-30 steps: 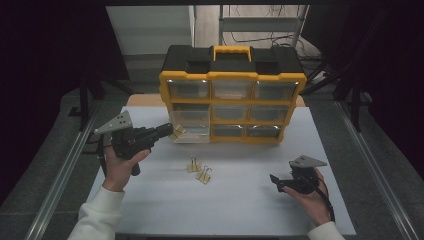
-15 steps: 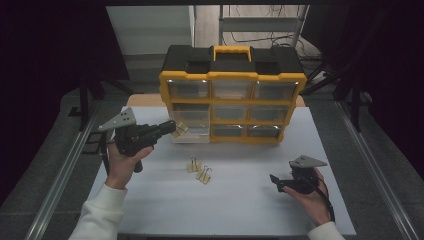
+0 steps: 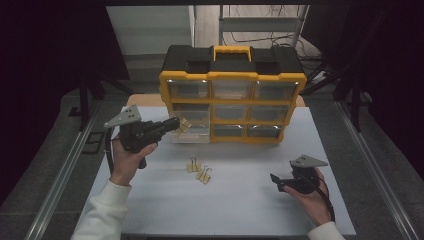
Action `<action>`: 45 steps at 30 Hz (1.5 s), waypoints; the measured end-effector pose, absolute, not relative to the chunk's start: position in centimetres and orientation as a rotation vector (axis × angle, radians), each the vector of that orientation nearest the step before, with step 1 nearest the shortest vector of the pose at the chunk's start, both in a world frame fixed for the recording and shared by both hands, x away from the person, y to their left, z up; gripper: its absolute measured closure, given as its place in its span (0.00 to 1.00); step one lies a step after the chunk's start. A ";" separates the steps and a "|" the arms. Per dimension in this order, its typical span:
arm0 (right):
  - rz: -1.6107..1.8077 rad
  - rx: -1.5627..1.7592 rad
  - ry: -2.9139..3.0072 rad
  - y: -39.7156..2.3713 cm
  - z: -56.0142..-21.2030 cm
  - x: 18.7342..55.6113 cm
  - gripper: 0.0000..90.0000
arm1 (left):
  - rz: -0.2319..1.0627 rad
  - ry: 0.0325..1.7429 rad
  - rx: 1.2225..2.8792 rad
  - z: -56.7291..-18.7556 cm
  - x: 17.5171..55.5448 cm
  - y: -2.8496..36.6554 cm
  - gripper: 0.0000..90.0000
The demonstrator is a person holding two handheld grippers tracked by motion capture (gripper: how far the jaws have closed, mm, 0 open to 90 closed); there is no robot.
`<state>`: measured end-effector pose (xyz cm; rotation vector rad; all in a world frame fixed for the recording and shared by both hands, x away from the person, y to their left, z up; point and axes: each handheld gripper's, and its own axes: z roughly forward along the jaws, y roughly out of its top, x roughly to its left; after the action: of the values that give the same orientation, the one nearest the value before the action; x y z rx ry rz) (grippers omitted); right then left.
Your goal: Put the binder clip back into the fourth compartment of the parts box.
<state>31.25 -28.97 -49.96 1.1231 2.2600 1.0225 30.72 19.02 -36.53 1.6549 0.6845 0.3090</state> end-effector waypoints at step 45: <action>1.021 1.129 2.260 -28.9 -50.0 31.3 0.13 | 0.439 0.799 1.668 -36.6 34.5 17.4 0.98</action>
<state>31.25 -28.93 -49.99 1.1292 2.2601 1.0214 34.54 17.42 -36.62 1.6676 0.7988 0.4394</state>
